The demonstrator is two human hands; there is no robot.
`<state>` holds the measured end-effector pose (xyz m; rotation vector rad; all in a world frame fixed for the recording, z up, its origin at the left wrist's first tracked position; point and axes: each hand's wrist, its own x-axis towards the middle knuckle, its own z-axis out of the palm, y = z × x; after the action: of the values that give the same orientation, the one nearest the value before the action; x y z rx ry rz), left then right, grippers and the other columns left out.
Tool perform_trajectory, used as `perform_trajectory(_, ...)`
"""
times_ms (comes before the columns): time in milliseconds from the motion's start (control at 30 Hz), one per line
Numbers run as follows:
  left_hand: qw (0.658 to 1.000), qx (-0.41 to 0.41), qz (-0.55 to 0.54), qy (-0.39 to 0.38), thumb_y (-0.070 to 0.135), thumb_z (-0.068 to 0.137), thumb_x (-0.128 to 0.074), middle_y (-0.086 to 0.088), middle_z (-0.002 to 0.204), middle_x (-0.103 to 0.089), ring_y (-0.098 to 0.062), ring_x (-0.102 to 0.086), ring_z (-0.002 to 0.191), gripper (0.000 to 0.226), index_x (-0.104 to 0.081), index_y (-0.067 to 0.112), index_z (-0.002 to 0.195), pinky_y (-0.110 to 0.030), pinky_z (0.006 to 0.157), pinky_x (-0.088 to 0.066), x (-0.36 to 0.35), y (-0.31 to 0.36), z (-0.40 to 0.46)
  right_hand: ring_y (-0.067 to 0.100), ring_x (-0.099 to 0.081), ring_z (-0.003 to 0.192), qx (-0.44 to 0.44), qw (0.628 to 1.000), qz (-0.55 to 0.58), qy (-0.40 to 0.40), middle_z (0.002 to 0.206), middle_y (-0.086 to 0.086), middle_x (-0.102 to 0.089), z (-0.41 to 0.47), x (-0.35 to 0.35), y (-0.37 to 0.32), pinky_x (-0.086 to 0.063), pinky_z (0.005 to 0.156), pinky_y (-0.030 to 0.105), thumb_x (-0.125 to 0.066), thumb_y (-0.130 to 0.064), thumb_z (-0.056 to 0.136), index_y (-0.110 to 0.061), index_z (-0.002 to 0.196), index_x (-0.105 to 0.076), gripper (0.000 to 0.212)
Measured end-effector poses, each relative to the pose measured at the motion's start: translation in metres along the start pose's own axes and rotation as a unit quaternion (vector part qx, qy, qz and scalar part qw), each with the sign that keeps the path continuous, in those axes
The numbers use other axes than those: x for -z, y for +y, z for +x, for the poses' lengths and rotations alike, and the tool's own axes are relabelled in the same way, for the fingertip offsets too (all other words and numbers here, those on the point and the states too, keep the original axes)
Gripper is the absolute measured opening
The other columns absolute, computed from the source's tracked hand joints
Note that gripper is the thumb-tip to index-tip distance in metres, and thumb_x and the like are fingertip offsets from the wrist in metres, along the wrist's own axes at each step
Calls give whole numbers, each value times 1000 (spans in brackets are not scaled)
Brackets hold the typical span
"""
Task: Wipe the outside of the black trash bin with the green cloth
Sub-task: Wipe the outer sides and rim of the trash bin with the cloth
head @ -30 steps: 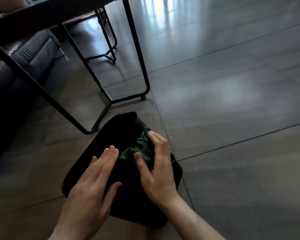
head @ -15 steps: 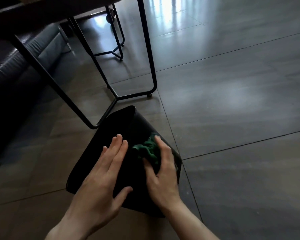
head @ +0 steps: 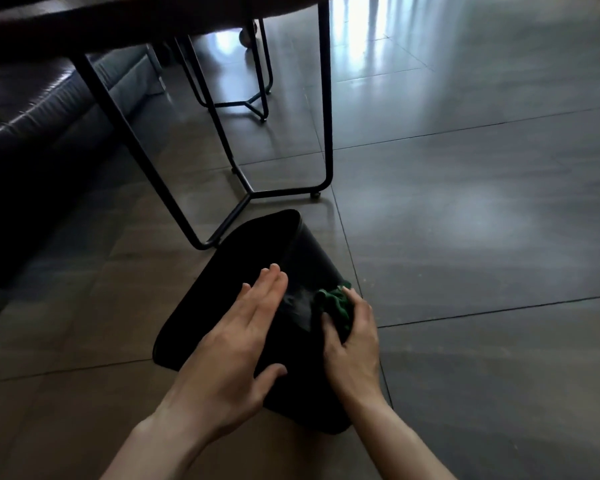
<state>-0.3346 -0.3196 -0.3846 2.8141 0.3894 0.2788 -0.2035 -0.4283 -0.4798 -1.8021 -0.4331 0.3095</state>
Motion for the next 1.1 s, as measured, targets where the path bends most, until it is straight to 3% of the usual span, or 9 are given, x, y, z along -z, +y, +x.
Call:
perform_trajectory(167, 999, 11, -39, 5, 0, 66, -75, 14, 169, -9, -6, -7, 156, 125, -1, 32, 161, -31, 125, -10, 3, -3, 4, 9, -42, 145, 137, 985, 68, -79, 154, -11, -44, -4, -13, -44, -40, 118, 33, -65, -22, 93, -32, 151, -40, 65)
perform_trajectory(267, 999, 7, -47, 11, 3, 67, -79, 17, 169, -9, -5, -9, 155, 126, 0, 33, 161, -30, 125, -10, 3, -5, 3, 5, -31, 151, 163, 984, 33, -70, 160, -11, -34, -10, -15, -24, -30, 121, 21, -65, -27, 96, -26, 155, -36, 66)
perform_trajectory(400, 998, 19, -52, 18, 18, 70, -88, 22, 168, -5, 0, -7, 154, 129, 3, 36, 160, -27, 125, -9, 2, -7, 2, 10, -44, 138, 25, 999, -5, -46, 147, -7, -42, -17, -1, 20, -41, 115, 37, -64, -40, 97, -31, 148, -41, 57)
perform_trajectory(500, 998, 14, -55, 15, 19, 70, -88, 25, 167, -5, 2, -7, 154, 129, 2, 37, 160, -23, 124, -7, 1, -6, 4, 19, -49, 134, -46, 998, -13, -47, 140, -3, -44, -9, 3, 20, -41, 111, 35, -65, -29, 99, -33, 143, -43, 49)
perform_trajectory(633, 998, 23, -64, 18, 12, 68, -86, 28, 166, -6, 4, -8, 153, 128, 0, 38, 160, -19, 124, -7, 2, -11, 5, 4, -38, 144, 84, 994, 4, -67, 151, -12, -43, -7, -9, -19, -35, 120, 30, -63, -26, 95, -31, 148, -46, 55)
perform_trajectory(767, 997, 31, -70, 15, 3, 68, -79, 28, 165, -9, 4, -9, 153, 125, -1, 40, 159, -21, 124, -7, 9, -21, 4, 5, -26, 153, 183, 973, -31, -140, 161, -16, -31, -17, -14, -22, -31, 122, 32, -66, -19, 85, -38, 154, -39, 77)
perform_trajectory(933, 999, 28, -44, 8, 16, 70, -88, 23, 167, -7, 3, -3, 153, 131, 6, 44, 158, -30, 127, -12, 16, -26, 4, 9, -39, 146, 183, 965, -123, -144, 157, -19, -38, -13, 5, 6, -45, 115, 43, -76, -5, 81, -34, 149, -47, 79)
perform_trajectory(1033, 999, 4, -39, -1, 11, 68, -87, 22, 167, -9, 2, -5, 154, 131, 4, 46, 157, -34, 127, -17, 17, -22, 6, 10, -47, 142, 230, 962, -91, -115, 153, -11, -47, 0, 13, -6, -48, 112, 44, -75, 3, 76, -25, 144, -56, 75)
perform_trajectory(1100, 999, -30, -28, -13, 2, 67, -80, 20, 167, -13, 1, -9, 154, 129, 1, 44, 158, -36, 126, -20, 18, -22, 6, 13, -49, 141, 282, 953, -71, -89, 152, -4, -48, 13, 16, -23, -50, 110, 42, -78, -2, 77, -20, 143, -57, 72)
